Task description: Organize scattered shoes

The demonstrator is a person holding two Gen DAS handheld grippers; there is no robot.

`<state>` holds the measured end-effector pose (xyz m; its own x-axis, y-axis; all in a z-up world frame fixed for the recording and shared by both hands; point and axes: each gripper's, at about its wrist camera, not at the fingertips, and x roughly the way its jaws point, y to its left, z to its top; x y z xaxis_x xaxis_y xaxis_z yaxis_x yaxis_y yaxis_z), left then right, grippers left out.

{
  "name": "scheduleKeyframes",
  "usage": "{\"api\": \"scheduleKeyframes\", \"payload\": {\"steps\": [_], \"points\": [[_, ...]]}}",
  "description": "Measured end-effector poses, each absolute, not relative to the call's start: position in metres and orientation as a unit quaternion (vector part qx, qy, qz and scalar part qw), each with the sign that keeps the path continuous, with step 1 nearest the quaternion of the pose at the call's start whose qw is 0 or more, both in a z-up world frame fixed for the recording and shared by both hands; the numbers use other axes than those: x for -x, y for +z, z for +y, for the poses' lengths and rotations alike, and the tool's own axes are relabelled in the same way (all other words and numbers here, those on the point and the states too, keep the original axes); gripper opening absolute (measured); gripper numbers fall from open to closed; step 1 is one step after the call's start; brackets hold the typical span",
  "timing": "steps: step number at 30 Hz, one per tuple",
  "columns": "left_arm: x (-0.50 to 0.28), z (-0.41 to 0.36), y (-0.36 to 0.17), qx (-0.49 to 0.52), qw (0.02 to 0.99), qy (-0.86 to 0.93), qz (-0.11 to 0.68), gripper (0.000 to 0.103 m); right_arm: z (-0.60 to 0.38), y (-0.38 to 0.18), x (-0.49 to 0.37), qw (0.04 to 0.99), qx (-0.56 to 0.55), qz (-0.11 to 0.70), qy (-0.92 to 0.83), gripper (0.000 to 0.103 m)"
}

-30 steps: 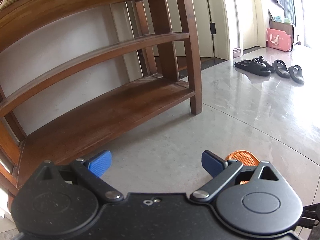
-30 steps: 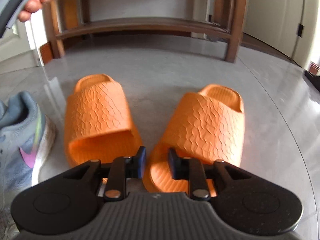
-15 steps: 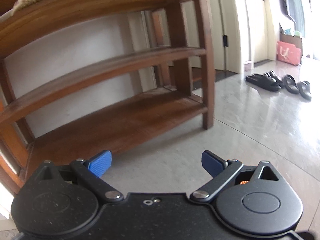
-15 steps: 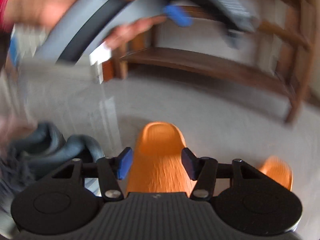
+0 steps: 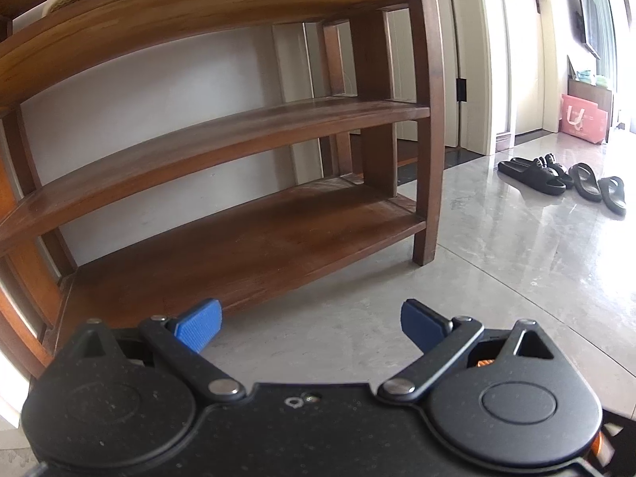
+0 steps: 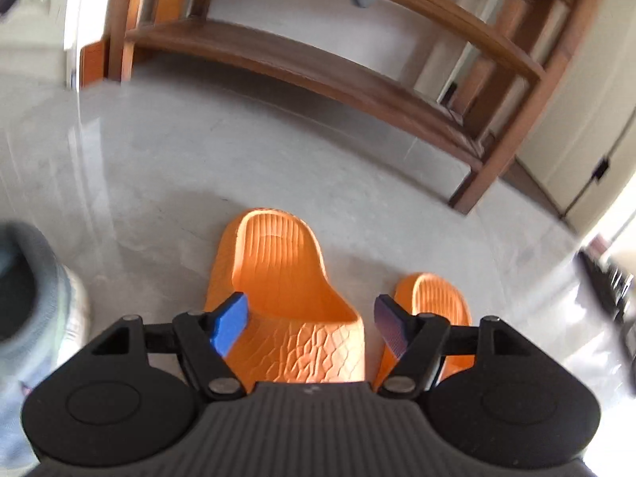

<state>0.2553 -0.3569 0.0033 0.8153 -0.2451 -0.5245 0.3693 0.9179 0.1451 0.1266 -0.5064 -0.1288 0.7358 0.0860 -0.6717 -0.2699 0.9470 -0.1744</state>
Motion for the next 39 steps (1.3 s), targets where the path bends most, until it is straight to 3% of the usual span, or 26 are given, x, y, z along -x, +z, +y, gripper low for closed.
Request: {"api": "scheduleKeyframes", "payload": {"steps": [5, 7, 15, 17, 20, 21, 29, 30, 31, 35, 39], "points": [[-0.254, -0.359, 0.005, -0.112, 0.945, -0.163, 0.259, 0.098, -0.562, -0.119, -0.181, 0.879, 0.014, 0.465, 0.103, 0.074], [-0.252, -0.362, 0.007, -0.112, 0.946, -0.167, 0.255, 0.098, -0.579, -0.119, -0.209, 0.854, -0.027, 0.507, 0.111, 0.080], [-0.243, -0.365, 0.012, -0.118, 0.944, -0.189, 0.243, 0.098, -0.568, -0.157, -0.279, 0.742, 0.007, 0.658, 0.124, 0.080], [-0.244, -0.362, 0.013, -0.114, 0.945, -0.187, 0.243, 0.098, -0.560, -0.155, -0.278, 0.741, 0.042, 0.658, 0.130, 0.070], [-0.246, -0.359, 0.015, -0.107, 0.946, -0.181, 0.245, 0.098, -0.559, -0.148, -0.273, 0.746, 0.056, 0.649, 0.139, 0.026], [-0.247, -0.359, 0.015, -0.105, 0.947, -0.180, 0.247, 0.098, -0.564, -0.146, -0.270, 0.750, 0.044, 0.645, 0.141, 0.019], [-0.248, -0.363, 0.015, -0.103, 0.946, -0.189, 0.242, 0.098, -0.601, -0.143, -0.238, 0.780, -0.055, 0.610, 0.129, 0.015], [-0.248, -0.363, 0.015, -0.103, 0.946, -0.189, 0.243, 0.098, -0.600, -0.141, -0.236, 0.787, -0.072, 0.599, 0.128, 0.011], [-0.248, -0.363, 0.015, -0.104, 0.946, -0.189, 0.243, 0.098, -0.605, -0.136, -0.235, 0.795, -0.091, 0.586, 0.127, 0.000], [-0.250, -0.361, 0.015, -0.103, 0.946, -0.183, 0.246, 0.098, -0.613, -0.124, -0.233, 0.806, -0.108, 0.569, 0.121, 0.001], [-0.250, -0.360, 0.018, -0.100, 0.947, -0.181, 0.244, 0.098, -0.605, -0.095, -0.218, 0.825, -0.068, 0.538, 0.156, 0.011]]}}
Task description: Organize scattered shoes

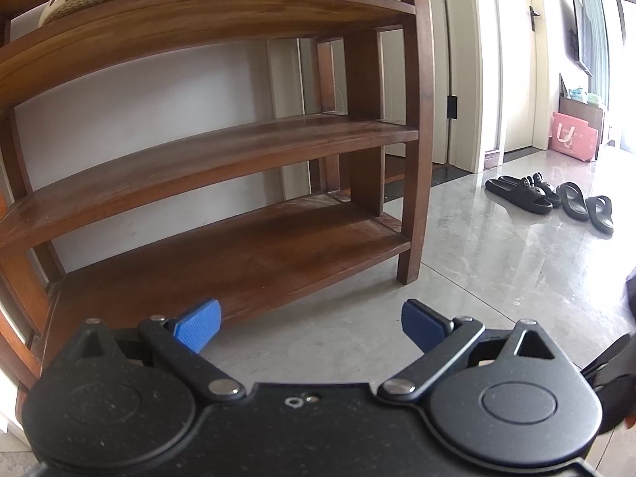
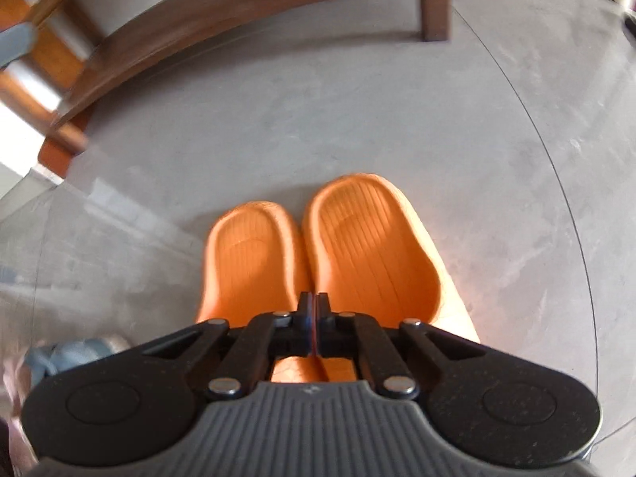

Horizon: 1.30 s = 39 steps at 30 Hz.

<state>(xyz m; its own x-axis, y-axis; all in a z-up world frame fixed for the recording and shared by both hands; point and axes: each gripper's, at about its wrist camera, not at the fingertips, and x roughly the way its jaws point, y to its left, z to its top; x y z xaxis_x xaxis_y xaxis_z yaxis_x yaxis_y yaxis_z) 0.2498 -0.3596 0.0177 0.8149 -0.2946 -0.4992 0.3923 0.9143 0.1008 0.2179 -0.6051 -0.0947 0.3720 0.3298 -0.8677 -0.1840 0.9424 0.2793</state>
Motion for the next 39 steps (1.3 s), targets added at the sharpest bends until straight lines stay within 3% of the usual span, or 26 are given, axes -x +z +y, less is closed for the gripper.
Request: {"api": "scheduleKeyframes", "payload": {"steps": [1, 2, 3, 4, 10, 15, 18, 23, 27, 29, 31, 33, 39], "points": [[-0.249, -0.360, 0.018, -0.102, 0.947, -0.183, 0.242, 0.098, -0.604, -0.093, -0.214, 0.826, -0.061, 0.535, 0.164, 0.013], [-0.248, -0.361, 0.017, -0.105, 0.947, -0.186, 0.240, 0.099, -0.601, -0.087, -0.202, 0.831, -0.041, 0.529, 0.165, 0.027], [-0.247, -0.363, 0.016, -0.108, 0.947, -0.188, 0.238, 0.099, -0.600, -0.087, -0.186, 0.836, -0.015, 0.526, 0.156, 0.052], [-0.246, -0.364, 0.015, -0.111, 0.946, -0.191, 0.237, 0.099, -0.602, -0.090, -0.170, 0.840, -0.001, 0.521, 0.153, 0.062], [-0.244, -0.374, 0.002, -0.121, 0.941, -0.202, 0.243, 0.099, -0.618, -0.128, -0.078, 0.863, 0.037, 0.484, 0.141, 0.061], [-0.238, -0.381, -0.011, -0.143, 0.936, -0.203, 0.248, 0.099, -0.623, -0.168, -0.077, 0.888, 0.017, 0.441, 0.131, 0.062], [-0.236, -0.382, -0.018, -0.157, 0.933, -0.200, 0.254, 0.099, -0.626, -0.176, -0.078, 0.907, -0.020, 0.400, 0.132, 0.072], [-0.235, -0.384, -0.030, -0.172, 0.928, -0.196, 0.268, 0.099, -0.612, -0.192, -0.072, 0.921, -0.033, 0.373, 0.108, 0.080], [-0.234, -0.386, -0.033, -0.173, 0.927, -0.197, 0.269, 0.099, -0.603, -0.195, -0.073, 0.931, -0.052, 0.352, 0.083, 0.080], [-0.232, -0.387, -0.033, -0.173, 0.927, -0.202, 0.265, 0.099, -0.603, -0.197, -0.079, 0.933, -0.057, 0.348, 0.072, 0.074], [-0.230, -0.387, -0.033, -0.178, 0.927, -0.206, 0.259, 0.099, -0.605, -0.198, -0.086, 0.935, -0.068, 0.343, 0.057, 0.037], [-0.228, -0.387, -0.033, -0.182, 0.927, -0.208, 0.253, 0.099, -0.617, -0.197, -0.094, 0.931, -0.117, 0.342, 0.049, 0.019], [-0.229, -0.381, -0.023, -0.168, 0.934, -0.196, 0.246, 0.099, -0.612, -0.172, -0.103, 0.945, -0.096, 0.308, 0.060, 0.017]]}}
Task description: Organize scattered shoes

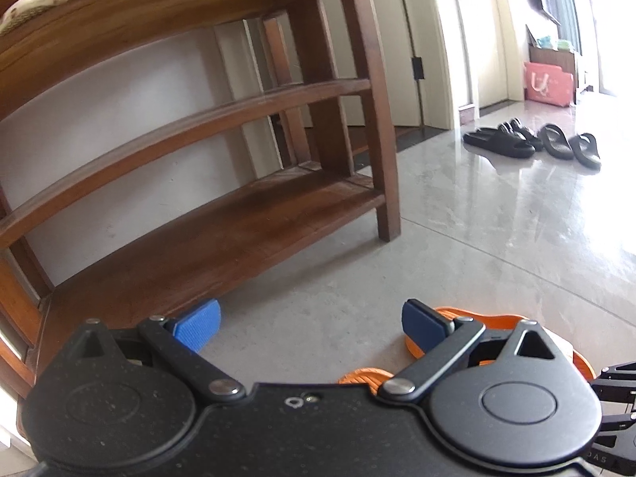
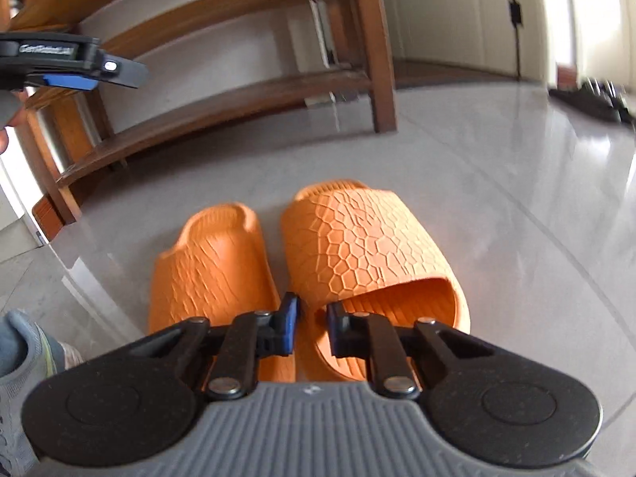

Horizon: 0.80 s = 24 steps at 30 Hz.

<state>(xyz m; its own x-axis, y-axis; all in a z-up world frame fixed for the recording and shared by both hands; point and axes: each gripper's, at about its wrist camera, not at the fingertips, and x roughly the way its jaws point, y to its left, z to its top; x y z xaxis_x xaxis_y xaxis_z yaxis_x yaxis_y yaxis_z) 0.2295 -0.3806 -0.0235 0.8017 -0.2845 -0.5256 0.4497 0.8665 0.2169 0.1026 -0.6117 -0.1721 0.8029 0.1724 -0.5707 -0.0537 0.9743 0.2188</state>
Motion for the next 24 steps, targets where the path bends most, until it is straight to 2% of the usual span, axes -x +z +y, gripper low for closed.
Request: {"api": "scheduleKeyframes", "payload": {"steps": [4, 11, 17, 19, 24], "points": [[-0.228, -0.380, -0.019, -0.166, 0.936, -0.196, 0.241, 0.099, -0.616, -0.165, -0.103, 0.946, -0.103, 0.302, 0.058, 0.016], [-0.227, -0.381, -0.013, -0.162, 0.939, -0.193, 0.234, 0.099, -0.648, -0.138, -0.095, 0.940, -0.231, 0.244, 0.062, 0.013], [-0.225, -0.381, -0.009, -0.162, 0.939, -0.192, 0.235, 0.099, -0.658, -0.126, -0.103, 0.935, -0.259, 0.230, 0.074, 0.013], [-0.223, -0.382, -0.010, -0.168, 0.938, -0.194, 0.235, 0.099, -0.655, -0.128, -0.103, 0.937, -0.245, 0.238, 0.074, 0.013], [-0.222, -0.382, -0.012, -0.174, 0.936, -0.194, 0.237, 0.099, -0.626, -0.151, -0.091, 0.948, -0.088, 0.293, 0.094, 0.013]]}}
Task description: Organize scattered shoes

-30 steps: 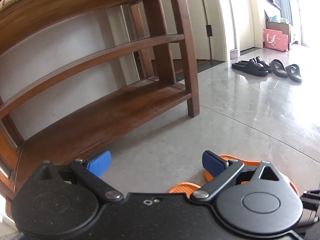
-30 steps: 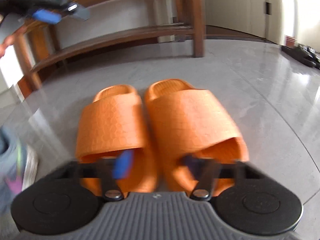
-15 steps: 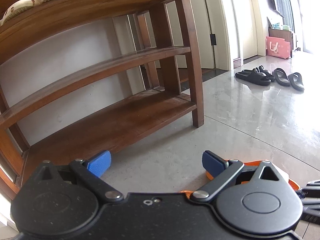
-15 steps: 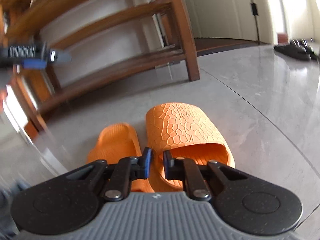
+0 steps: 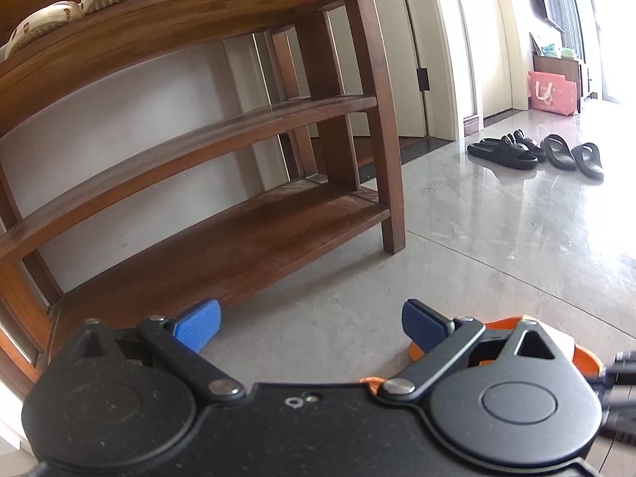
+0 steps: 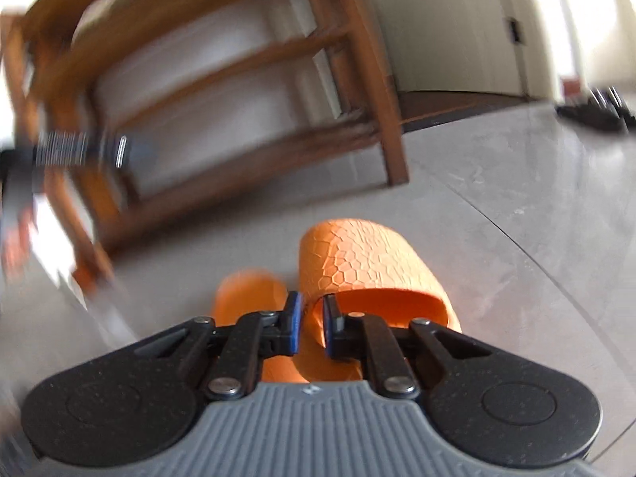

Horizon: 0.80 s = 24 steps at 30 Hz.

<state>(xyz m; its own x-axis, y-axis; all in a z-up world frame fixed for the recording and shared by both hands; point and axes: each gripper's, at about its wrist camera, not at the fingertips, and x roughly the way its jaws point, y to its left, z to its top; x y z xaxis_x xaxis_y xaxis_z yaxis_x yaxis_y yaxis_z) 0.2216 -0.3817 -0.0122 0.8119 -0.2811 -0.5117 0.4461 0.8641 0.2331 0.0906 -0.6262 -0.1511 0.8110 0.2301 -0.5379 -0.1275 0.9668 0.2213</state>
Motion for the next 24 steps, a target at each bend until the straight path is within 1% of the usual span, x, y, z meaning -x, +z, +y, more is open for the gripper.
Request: {"api": "scheduleKeyframes", "payload": {"steps": [3, 6, 7, 8, 9, 10, 12, 15, 18, 20, 22, 24], "points": [[-0.222, -0.384, -0.015, -0.177, 0.935, -0.194, 0.240, 0.099, -0.619, -0.174, -0.082, 0.942, -0.043, 0.316, 0.106, 0.013], [-0.221, -0.386, -0.019, -0.182, 0.933, -0.194, 0.243, 0.099, -0.616, -0.185, -0.078, 0.942, -0.026, 0.315, 0.115, 0.019], [-0.221, -0.386, -0.021, -0.184, 0.932, -0.194, 0.245, 0.099, -0.615, -0.186, -0.077, 0.942, -0.020, 0.314, 0.118, 0.029], [-0.221, -0.386, -0.022, -0.185, 0.931, -0.194, 0.246, 0.099, -0.612, -0.186, -0.077, 0.941, -0.014, 0.312, 0.129, 0.036], [-0.221, -0.386, -0.024, -0.186, 0.931, -0.194, 0.247, 0.099, -0.608, -0.185, -0.077, 0.940, -0.007, 0.311, 0.141, 0.052], [-0.221, -0.387, -0.025, -0.187, 0.930, -0.194, 0.249, 0.099, -0.606, -0.185, -0.078, 0.940, -0.003, 0.311, 0.144, 0.062], [-0.221, -0.387, -0.028, -0.187, 0.929, -0.194, 0.252, 0.099, -0.592, -0.190, -0.083, 0.936, 0.036, 0.321, 0.142, 0.068], [-0.219, -0.388, -0.034, -0.192, 0.926, -0.200, 0.255, 0.099, -0.580, -0.197, -0.092, 0.936, 0.063, 0.324, 0.120, 0.072], [-0.215, -0.389, -0.041, -0.204, 0.920, -0.207, 0.261, 0.099, -0.579, -0.195, -0.103, 0.940, 0.020, 0.324, 0.108, 0.078], [-0.214, -0.389, -0.045, -0.208, 0.918, -0.211, 0.265, 0.099, -0.577, -0.198, -0.110, 0.939, 0.003, 0.328, 0.107, 0.078], [-0.213, -0.390, -0.047, -0.212, 0.916, -0.214, 0.266, 0.099, -0.571, -0.203, -0.117, 0.937, 0.009, 0.335, 0.096, 0.081], [-0.212, -0.390, -0.049, -0.214, 0.916, -0.215, 0.264, 0.099, -0.569, -0.204, -0.123, 0.938, 0.010, 0.335, 0.090, 0.080]]}}
